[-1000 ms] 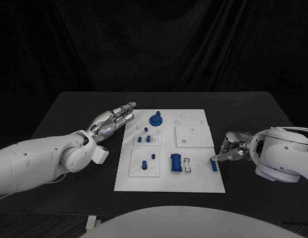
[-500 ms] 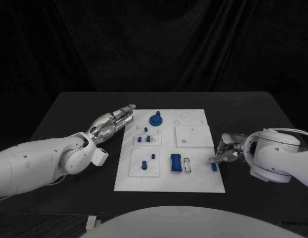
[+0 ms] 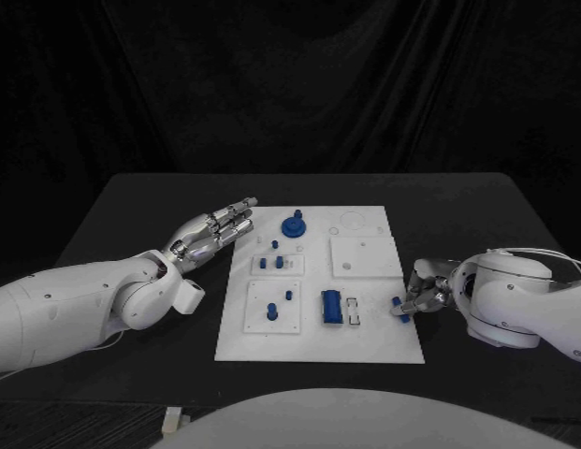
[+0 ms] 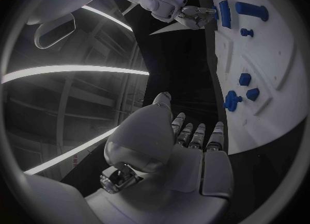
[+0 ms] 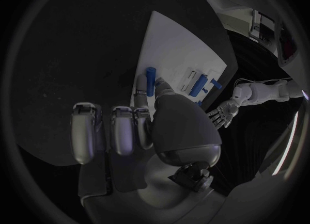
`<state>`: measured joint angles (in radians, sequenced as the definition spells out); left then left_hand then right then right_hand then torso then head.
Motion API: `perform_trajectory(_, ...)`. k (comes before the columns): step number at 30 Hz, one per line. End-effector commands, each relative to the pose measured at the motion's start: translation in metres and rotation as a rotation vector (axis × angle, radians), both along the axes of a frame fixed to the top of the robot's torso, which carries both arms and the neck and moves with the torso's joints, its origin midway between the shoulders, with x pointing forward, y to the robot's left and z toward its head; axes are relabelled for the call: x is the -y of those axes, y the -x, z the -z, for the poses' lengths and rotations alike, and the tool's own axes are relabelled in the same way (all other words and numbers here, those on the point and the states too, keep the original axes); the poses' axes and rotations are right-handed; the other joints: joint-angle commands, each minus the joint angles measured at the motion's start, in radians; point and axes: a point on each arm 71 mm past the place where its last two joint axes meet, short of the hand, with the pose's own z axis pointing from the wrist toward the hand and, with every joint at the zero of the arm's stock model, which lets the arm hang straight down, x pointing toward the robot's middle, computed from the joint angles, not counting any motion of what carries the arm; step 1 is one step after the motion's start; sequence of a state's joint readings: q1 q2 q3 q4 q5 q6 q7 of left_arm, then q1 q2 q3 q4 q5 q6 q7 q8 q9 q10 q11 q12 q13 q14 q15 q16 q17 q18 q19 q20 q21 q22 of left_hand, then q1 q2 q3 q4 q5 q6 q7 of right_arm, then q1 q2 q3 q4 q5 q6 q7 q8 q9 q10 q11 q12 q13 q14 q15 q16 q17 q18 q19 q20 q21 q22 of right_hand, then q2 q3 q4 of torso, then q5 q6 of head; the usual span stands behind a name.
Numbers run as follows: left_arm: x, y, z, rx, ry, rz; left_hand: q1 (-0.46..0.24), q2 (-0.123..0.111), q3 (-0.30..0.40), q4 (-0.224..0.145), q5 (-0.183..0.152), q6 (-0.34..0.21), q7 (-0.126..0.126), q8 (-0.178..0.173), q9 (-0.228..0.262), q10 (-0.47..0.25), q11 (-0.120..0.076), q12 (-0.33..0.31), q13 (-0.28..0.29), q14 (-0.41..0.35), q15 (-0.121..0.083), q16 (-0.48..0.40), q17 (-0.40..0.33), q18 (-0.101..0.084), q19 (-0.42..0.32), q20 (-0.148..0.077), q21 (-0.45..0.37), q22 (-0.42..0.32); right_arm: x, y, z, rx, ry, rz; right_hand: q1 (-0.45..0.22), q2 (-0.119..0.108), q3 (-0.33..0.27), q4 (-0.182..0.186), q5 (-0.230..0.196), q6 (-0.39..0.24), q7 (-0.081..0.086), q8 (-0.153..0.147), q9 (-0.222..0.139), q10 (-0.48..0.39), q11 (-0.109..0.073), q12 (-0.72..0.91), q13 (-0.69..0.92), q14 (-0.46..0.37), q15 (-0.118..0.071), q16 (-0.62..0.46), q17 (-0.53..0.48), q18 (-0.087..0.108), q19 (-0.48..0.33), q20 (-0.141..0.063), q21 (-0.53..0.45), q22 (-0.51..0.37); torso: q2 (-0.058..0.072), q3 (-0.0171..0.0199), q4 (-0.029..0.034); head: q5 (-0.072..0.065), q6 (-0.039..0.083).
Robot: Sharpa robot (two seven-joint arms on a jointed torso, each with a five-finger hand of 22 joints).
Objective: Assemble the parts on the task board
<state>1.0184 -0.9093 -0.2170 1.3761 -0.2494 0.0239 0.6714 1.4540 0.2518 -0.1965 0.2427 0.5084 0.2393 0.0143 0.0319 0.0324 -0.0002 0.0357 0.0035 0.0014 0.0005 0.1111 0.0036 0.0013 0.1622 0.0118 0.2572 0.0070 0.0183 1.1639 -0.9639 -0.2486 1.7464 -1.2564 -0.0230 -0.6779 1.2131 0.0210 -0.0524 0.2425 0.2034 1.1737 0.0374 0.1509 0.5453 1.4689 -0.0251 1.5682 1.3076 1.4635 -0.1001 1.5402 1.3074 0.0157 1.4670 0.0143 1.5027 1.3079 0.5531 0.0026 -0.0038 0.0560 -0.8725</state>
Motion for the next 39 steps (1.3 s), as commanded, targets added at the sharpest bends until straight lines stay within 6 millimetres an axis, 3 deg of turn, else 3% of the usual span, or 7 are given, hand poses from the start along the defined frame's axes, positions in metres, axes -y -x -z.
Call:
perform_trajectory(1, 0.002, 0.001, 0.000, 0.002, 0.017, 0.017, 0.015, 0.001, 0.008, -0.007, 0.006, -0.009, -0.001, 0.000, -0.001, 0.000, 0.003, -0.003, -0.001, 0.000, 0.016, -0.004, -0.001, 0.017, -0.002, 0.011, 0.001, 0.001, 0.002, 0.001, 0.003, -0.011, 0.054, 0.005, 0.008, -0.007, 0.003, -0.015, 0.006, 0.001, -0.003, 0.007, 0.009, 0.102, -0.008, 0.003, 0.263, 0.089, -0.009, -0.003, 0.162, 0.004, 0.069, -0.009, 0.000, 0.237, 0.000, 0.0000, 0.0000, 0.002, 0.000)
perform_trajectory(8, 0.003, 0.001, 0.000, -0.003, 0.019, 0.024, 0.020, 0.001, 0.014, -0.017, 0.010, -0.011, -0.002, 0.000, -0.001, 0.000, 0.005, -0.003, -0.001, 0.000, 0.024, -0.004, -0.001, 0.017, -0.001, 0.017, 0.002, 0.003, -0.003, 0.002, 0.007, -0.023, 0.056, -0.008, 0.053, -0.005, 0.027, -0.063, 0.046, -0.034, -0.002, 0.008, 0.037, 0.102, -0.008, 0.003, 0.263, 0.088, -0.011, -0.004, 0.160, 0.004, 0.068, -0.012, -0.002, 0.236, 0.000, 0.0001, 0.0003, 0.001, 0.000)
perform_trajectory(11, 0.003, 0.002, 0.000, -0.004, 0.020, 0.025, 0.022, 0.002, 0.015, -0.019, 0.011, -0.012, -0.001, 0.000, -0.001, 0.000, 0.005, -0.003, -0.001, 0.000, 0.025, -0.004, -0.001, 0.017, -0.001, 0.018, 0.002, 0.003, -0.005, 0.003, 0.009, -0.028, 0.056, -0.014, 0.079, -0.011, 0.049, -0.093, 0.113, -0.075, 0.009, -0.004, 0.043, 0.102, 0.001, 0.003, 0.263, 0.087, -0.005, -0.006, 0.155, 0.005, 0.066, -0.008, -0.007, 0.235, 0.000, -0.0001, 0.0002, 0.004, 0.000)
perform_trajectory(15, 0.003, 0.002, 0.000, -0.006, 0.019, 0.025, 0.023, 0.003, 0.017, -0.021, 0.012, -0.012, 0.001, 0.000, -0.001, 0.000, 0.005, -0.003, -0.001, 0.000, 0.026, -0.004, -0.001, 0.017, -0.001, 0.019, 0.002, 0.004, -0.007, 0.004, 0.010, -0.018, 0.036, -0.016, 0.151, -0.020, 0.118, -0.165, 0.291, -0.154, 0.044, -0.044, 0.004, 0.102, 0.031, 0.003, 0.263, 0.086, 0.018, -0.008, 0.148, 0.007, 0.062, 0.010, -0.014, 0.233, 0.000, 0.0001, 0.0001, 0.007, 0.000)
perform_trajectory(19, 0.003, 0.002, 0.001, -0.009, 0.018, 0.026, 0.025, 0.007, 0.022, -0.025, 0.014, -0.010, 0.005, 0.001, -0.001, 0.000, 0.004, -0.003, -0.001, 0.000, 0.027, -0.004, -0.001, 0.018, 0.000, 0.020, 0.003, 0.005, -0.009, 0.004, 0.009, 0.005, -0.002, -0.017, 0.162, -0.029, 0.201, -0.210, 0.371, -0.160, 0.060, -0.051, -0.030, 0.102, 0.045, 0.003, 0.263, 0.086, 0.029, -0.007, 0.151, 0.007, 0.063, 0.022, -0.013, 0.233, 0.000, 0.0001, 0.0003, 0.007, 0.000)
perform_trajectory(23, 0.004, 0.002, 0.001, -0.013, 0.017, 0.028, 0.025, 0.009, 0.026, -0.029, 0.014, -0.007, 0.019, 0.002, 0.000, 0.000, -0.001, -0.003, -0.001, 0.000, 0.028, -0.004, -0.001, 0.018, 0.001, 0.021, 0.003, 0.005, -0.011, 0.006, 0.007, 0.024, -0.057, -0.002, 0.090, -0.080, 0.384, -0.250, 0.502, -0.138, 0.066, -0.046, -0.081, 0.102, 0.052, 0.003, 0.263, 0.085, 0.035, -0.008, 0.149, 0.008, 0.061, 0.030, -0.016, 0.232, 0.000, 0.0001, -0.0004, 0.009, 0.000)
perform_trajectory(39, 0.004, 0.002, 0.002, -0.026, 0.013, 0.034, 0.025, 0.013, 0.033, -0.034, 0.015, -0.008, 0.029, 0.002, 0.000, 0.000, 0.010, -0.003, -0.001, 0.000, 0.028, -0.004, -0.001, 0.018, 0.004, 0.024, 0.005, 0.009, -0.012, 0.021, 0.004, -0.103, -0.319, 0.201, 0.005, -0.107, 0.509, -0.281, 0.555, -0.121, 0.062, -0.027, -0.114, 0.102, 0.047, 0.003, 0.263, 0.085, 0.034, -0.007, 0.149, 0.008, 0.061, 0.030, -0.015, 0.232, -0.001, 0.0001, 0.0001, 0.009, 0.000)
